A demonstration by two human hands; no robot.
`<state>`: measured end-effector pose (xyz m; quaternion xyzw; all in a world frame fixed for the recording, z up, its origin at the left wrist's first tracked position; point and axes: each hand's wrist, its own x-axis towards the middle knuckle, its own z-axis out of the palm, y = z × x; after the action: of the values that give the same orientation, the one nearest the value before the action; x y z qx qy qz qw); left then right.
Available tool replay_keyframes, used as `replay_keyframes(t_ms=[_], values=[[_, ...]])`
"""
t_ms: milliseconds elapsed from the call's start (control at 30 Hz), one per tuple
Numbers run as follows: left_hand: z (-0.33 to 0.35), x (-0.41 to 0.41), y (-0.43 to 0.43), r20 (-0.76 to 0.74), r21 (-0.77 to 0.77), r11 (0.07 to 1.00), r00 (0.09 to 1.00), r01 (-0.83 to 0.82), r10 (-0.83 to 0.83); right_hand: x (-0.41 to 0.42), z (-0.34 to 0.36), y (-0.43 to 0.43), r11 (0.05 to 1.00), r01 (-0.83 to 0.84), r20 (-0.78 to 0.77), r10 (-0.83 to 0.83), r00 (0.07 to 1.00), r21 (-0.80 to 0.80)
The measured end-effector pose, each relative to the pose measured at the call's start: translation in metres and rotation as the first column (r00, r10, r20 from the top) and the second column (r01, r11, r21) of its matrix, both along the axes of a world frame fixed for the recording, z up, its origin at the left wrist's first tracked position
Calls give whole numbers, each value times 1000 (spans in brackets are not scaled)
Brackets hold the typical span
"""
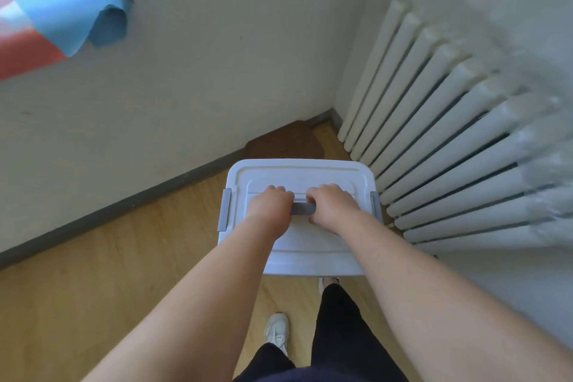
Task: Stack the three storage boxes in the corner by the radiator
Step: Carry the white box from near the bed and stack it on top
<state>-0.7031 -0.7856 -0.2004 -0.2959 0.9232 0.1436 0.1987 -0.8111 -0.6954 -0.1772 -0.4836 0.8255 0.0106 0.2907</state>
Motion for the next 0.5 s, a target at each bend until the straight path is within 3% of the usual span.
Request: replay_keyframes(t_ms=[500], values=[[-73, -119, -71, 46, 65, 952, 954, -299, 296, -143, -78, -111, 958, -280, 22, 279, 960, 60]])
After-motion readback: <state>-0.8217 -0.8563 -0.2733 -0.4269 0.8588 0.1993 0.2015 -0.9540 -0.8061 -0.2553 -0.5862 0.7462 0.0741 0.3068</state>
